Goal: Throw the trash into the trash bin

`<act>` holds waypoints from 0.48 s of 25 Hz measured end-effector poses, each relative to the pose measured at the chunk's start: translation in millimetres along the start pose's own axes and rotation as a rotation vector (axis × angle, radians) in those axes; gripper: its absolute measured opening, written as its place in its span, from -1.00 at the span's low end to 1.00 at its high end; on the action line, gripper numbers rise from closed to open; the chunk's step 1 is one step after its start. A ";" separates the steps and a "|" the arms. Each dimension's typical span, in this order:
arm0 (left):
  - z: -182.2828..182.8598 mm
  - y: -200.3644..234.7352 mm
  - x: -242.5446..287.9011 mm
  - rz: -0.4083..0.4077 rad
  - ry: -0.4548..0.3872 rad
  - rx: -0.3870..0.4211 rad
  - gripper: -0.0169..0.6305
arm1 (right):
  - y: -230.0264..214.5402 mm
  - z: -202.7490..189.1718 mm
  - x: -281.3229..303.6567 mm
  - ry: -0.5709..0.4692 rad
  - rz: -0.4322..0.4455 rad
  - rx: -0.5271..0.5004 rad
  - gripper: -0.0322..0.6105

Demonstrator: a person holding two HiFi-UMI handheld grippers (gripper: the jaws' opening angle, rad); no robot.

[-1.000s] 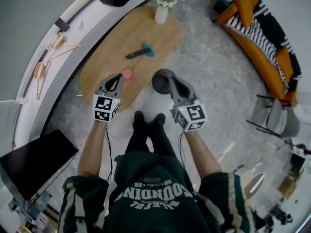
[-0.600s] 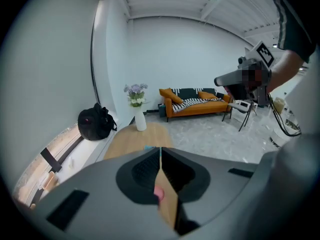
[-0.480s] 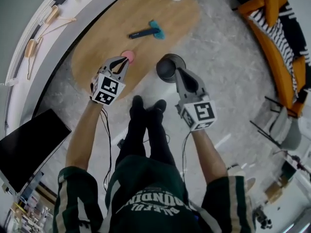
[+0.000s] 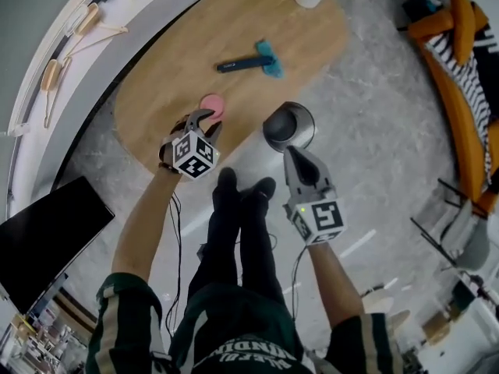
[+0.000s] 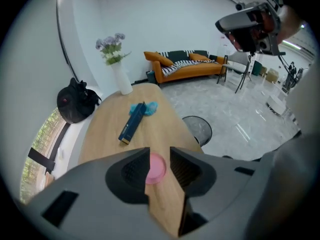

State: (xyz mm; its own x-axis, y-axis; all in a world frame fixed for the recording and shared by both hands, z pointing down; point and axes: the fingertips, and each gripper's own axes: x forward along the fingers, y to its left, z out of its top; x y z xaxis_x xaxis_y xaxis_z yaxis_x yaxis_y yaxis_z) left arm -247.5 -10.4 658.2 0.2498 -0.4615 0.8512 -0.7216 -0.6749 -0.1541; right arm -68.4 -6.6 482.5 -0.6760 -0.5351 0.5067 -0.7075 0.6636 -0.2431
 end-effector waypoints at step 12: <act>-68.4 -13.3 89.4 -0.040 0.235 0.044 -0.63 | -20.2 -62.7 6.6 0.046 -0.011 0.066 -0.89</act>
State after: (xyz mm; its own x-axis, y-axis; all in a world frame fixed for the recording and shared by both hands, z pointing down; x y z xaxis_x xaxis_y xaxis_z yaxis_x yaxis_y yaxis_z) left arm -259.7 -3.4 770.6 0.1166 -0.2907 0.9497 -0.6840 -0.7168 -0.1355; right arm -45.7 9.3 542.6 -0.6592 -0.5165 0.5465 -0.7277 0.6214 -0.2905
